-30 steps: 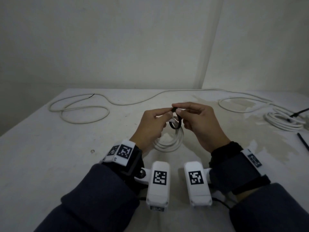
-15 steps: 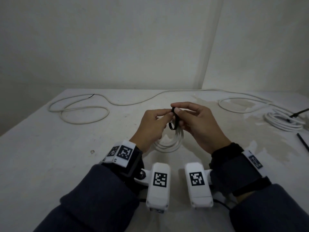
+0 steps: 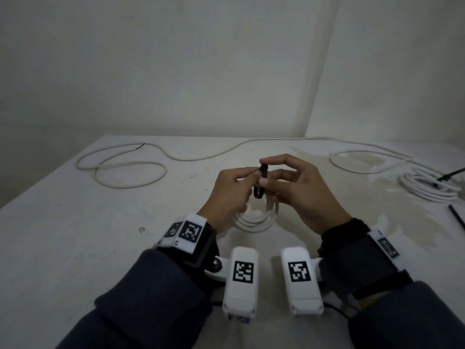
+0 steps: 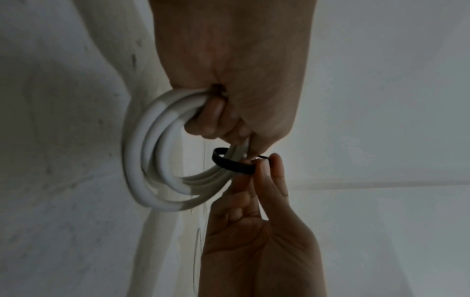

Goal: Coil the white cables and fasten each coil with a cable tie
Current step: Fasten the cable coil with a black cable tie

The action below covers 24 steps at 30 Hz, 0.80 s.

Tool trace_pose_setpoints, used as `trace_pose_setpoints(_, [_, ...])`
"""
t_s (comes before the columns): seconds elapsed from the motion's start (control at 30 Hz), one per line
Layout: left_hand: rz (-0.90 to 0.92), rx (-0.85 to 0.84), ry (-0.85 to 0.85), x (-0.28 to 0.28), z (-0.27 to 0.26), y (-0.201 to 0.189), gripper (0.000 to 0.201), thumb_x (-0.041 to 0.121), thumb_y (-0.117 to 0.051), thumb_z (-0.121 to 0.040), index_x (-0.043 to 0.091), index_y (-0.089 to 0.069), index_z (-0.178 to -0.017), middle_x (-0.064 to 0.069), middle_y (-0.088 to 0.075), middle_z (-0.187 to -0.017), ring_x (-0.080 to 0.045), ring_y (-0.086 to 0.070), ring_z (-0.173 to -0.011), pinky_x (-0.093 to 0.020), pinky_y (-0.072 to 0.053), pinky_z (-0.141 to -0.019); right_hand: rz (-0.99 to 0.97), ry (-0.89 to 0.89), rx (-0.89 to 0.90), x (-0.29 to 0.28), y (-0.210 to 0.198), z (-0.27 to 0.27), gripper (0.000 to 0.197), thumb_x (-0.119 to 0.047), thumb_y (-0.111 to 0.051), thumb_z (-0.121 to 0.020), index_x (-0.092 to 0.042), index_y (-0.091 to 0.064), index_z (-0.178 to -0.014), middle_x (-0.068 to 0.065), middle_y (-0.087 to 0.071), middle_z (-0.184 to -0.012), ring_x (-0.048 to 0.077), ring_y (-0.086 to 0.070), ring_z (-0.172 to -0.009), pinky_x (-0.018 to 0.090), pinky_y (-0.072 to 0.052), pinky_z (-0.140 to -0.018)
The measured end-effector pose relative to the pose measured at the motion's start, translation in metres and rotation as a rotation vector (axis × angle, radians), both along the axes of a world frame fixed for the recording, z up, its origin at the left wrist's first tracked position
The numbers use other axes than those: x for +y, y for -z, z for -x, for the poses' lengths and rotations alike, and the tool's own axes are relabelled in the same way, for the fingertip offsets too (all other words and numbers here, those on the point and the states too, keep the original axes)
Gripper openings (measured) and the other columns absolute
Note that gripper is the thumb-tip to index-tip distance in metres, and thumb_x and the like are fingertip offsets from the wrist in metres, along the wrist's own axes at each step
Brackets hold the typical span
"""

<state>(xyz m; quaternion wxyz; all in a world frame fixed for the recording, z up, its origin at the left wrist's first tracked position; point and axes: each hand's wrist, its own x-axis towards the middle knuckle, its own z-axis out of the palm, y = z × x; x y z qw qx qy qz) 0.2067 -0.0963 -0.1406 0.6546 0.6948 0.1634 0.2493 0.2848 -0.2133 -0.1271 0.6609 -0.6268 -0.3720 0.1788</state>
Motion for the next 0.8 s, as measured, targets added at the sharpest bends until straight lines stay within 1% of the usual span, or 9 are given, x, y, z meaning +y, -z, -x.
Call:
trace_pose_setpoints(0.07, [0.059, -0.004, 0.023, -0.0018, 0.0003, -0.0026, 0.024, 0.015, -0.051, -0.097, 0.01, -0.07, -0.11, 0.01, -0.039, -0.044, -0.003, -0.028, -0.037, -0.017, -0.025, -0.039, -0.035, -0.005, 0.009, -0.0008, -0.0013, -0.0005, 0.027, 0.003, -0.071, -0.079, -0.013, -0.067, -0.101, 0.006, -0.063, -0.067, 0.011, -0.06, -0.057, 0.023, -0.044, -0.054])
trace_pose_setpoints(0.13, [0.102, -0.002, 0.053, -0.0032, 0.0005, -0.0042, 0.024, 0.014, -0.05, -0.097, 0.009, -0.069, -0.11, 0.014, -0.036, -0.04, -0.002, -0.026, -0.035, -0.016, -0.023, -0.037, -0.052, -0.012, 0.017, -0.0021, -0.0024, -0.0017, 0.026, 0.005, -0.071, -0.078, -0.012, -0.067, -0.097, 0.009, -0.063, -0.068, 0.011, -0.059, -0.055, 0.021, -0.042, -0.052])
trace_pose_setpoints(0.17, [0.122, 0.002, 0.07, -0.0033, 0.0011, -0.0044, 0.023, 0.014, -0.05, -0.097, 0.008, -0.069, -0.11, 0.013, -0.034, -0.041, -0.003, -0.024, -0.036, -0.015, -0.022, -0.037, -0.053, -0.011, 0.024, -0.0024, -0.0025, -0.0022, 0.025, 0.006, -0.071, -0.078, -0.012, -0.068, -0.095, 0.01, -0.063, -0.068, 0.012, -0.059, -0.056, 0.021, -0.042, -0.052])
trace_pose_setpoints(0.27, [0.151, 0.023, 0.113, -0.002, 0.0021, -0.0022, 0.023, 0.014, -0.051, -0.097, 0.004, -0.069, -0.108, 0.006, -0.028, -0.05, -0.005, -0.021, -0.038, -0.016, -0.019, -0.037, -0.057, 0.014, 0.04, -0.0021, -0.001, -0.0031, 0.021, 0.007, -0.071, -0.078, -0.01, -0.069, -0.09, 0.012, -0.063, -0.069, 0.013, -0.058, -0.056, 0.022, -0.045, -0.055])
trace_pose_setpoints(0.4, [0.158, 0.063, 0.147, -0.0025, 0.0021, -0.0018, 0.017, 0.015, -0.053, -0.096, 0.01, -0.069, -0.091, 0.009, -0.026, -0.046, -0.005, -0.02, -0.038, -0.016, -0.018, -0.036, -0.066, 0.044, 0.081, -0.0014, -0.0008, -0.0032, 0.017, 0.008, -0.068, -0.079, -0.006, -0.071, -0.089, 0.013, -0.063, -0.067, 0.009, -0.058, -0.05, 0.023, -0.05, -0.061])
trace_pose_setpoints(0.5, [0.185, 0.082, 0.127, -0.0014, 0.0022, -0.0007, 0.019, 0.014, -0.053, -0.095, 0.012, -0.065, -0.081, 0.008, -0.026, -0.047, -0.005, -0.02, -0.038, -0.016, -0.018, -0.035, -0.038, 0.037, 0.111, -0.0003, 0.0003, -0.0032, 0.017, 0.005, -0.069, -0.08, -0.007, -0.072, -0.092, 0.013, -0.068, -0.072, 0.009, -0.064, -0.057, 0.018, -0.051, -0.06])
trace_pose_setpoints(0.63, [0.252, 0.102, 0.094, -0.0016, 0.0024, 0.001, 0.017, 0.012, -0.052, -0.094, 0.01, -0.061, -0.08, 0.008, -0.027, -0.047, -0.005, -0.02, -0.038, -0.017, -0.018, -0.034, -0.004, 0.034, 0.099, -0.0006, 0.0022, -0.0044, 0.023, 0.002, -0.074, -0.075, -0.009, -0.073, -0.095, 0.017, -0.068, -0.095, 0.02, -0.069, -0.076, 0.02, -0.053, -0.067])
trace_pose_setpoints(0.73, [0.305, 0.125, 0.085, -0.0025, 0.0014, 0.0021, 0.017, 0.013, -0.05, -0.095, 0.011, -0.061, -0.082, 0.007, -0.026, -0.048, -0.006, -0.02, -0.038, -0.016, -0.017, -0.034, 0.032, 0.032, 0.021, -0.0014, 0.0019, -0.0041, 0.026, 0.003, -0.075, -0.074, -0.012, -0.073, -0.095, 0.007, -0.069, -0.094, 0.018, -0.069, -0.079, 0.021, -0.053, -0.069])
trace_pose_setpoints(0.8, [0.339, 0.149, 0.091, -0.0026, 0.001, 0.0022, 0.015, 0.014, -0.05, -0.095, 0.01, -0.061, -0.084, 0.007, -0.026, -0.048, -0.005, -0.02, -0.037, -0.016, -0.016, -0.034, 0.048, 0.051, -0.002, -0.0013, 0.002, -0.0039, 0.026, 0.003, -0.076, -0.074, -0.01, -0.073, -0.096, 0.006, -0.069, -0.093, 0.019, -0.069, -0.078, 0.021, -0.053, -0.068])
